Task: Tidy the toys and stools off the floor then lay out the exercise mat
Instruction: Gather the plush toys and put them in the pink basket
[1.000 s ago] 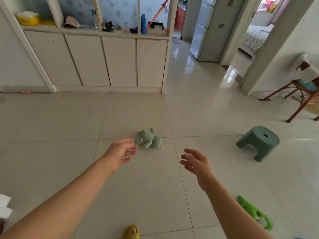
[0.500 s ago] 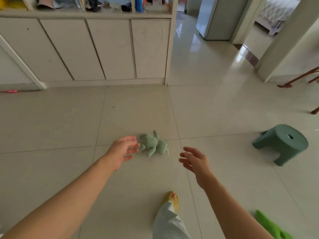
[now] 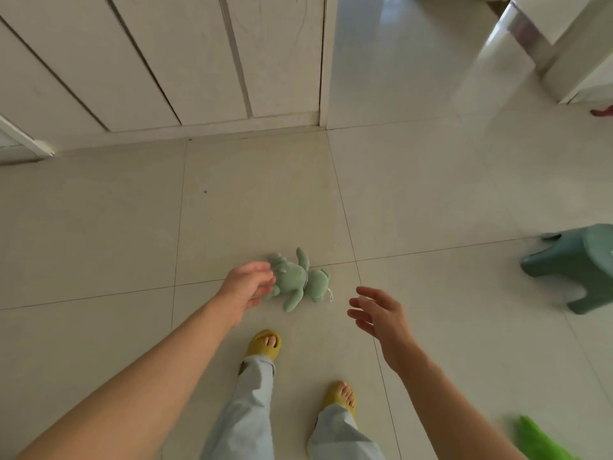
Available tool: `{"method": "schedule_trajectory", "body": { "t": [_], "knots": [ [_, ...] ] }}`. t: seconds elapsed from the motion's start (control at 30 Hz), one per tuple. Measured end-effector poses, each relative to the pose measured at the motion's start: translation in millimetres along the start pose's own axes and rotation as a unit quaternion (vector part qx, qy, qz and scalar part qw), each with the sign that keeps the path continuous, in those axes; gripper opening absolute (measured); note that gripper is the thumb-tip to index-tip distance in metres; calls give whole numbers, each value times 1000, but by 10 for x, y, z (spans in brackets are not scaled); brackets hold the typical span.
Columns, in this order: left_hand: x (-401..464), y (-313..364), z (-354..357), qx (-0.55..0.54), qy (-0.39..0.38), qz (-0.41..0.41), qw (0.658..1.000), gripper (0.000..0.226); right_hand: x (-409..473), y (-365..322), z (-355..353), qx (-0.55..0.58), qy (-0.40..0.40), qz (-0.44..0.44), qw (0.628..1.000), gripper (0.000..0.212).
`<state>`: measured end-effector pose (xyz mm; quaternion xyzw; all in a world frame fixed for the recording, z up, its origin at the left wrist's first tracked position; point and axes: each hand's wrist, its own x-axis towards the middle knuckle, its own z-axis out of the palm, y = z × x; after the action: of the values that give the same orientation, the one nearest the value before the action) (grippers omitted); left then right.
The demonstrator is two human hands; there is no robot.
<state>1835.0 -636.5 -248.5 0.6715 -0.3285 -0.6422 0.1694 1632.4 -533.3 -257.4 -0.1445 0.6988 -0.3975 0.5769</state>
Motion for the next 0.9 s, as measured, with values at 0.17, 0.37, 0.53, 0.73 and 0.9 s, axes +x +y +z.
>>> {"method": "schedule_trajectory", "body": {
  "t": [0.17, 0.37, 0.53, 0.73, 0.9],
  "knots": [
    [906, 83, 129, 75, -25, -18, 997, 28, 545, 111, 187, 53, 56, 31, 997, 19],
    [2079, -210, 152, 213, -54, -24, 975, 31, 1269, 524, 491, 151, 126, 94, 976, 17],
    [3038, -670, 98, 406, -110, 24, 907, 39, 1872, 1031, 750, 201, 152, 135, 958, 17],
    [3868, -1231, 132, 660, -201, 123, 714, 45, 2401, 1658, 972, 222, 153, 172, 947, 16],
    [4355, -1549, 294, 751, -204, 119, 617, 53, 2647, 2140, 1011, 231, 158, 200, 939, 16]
  ]
}}
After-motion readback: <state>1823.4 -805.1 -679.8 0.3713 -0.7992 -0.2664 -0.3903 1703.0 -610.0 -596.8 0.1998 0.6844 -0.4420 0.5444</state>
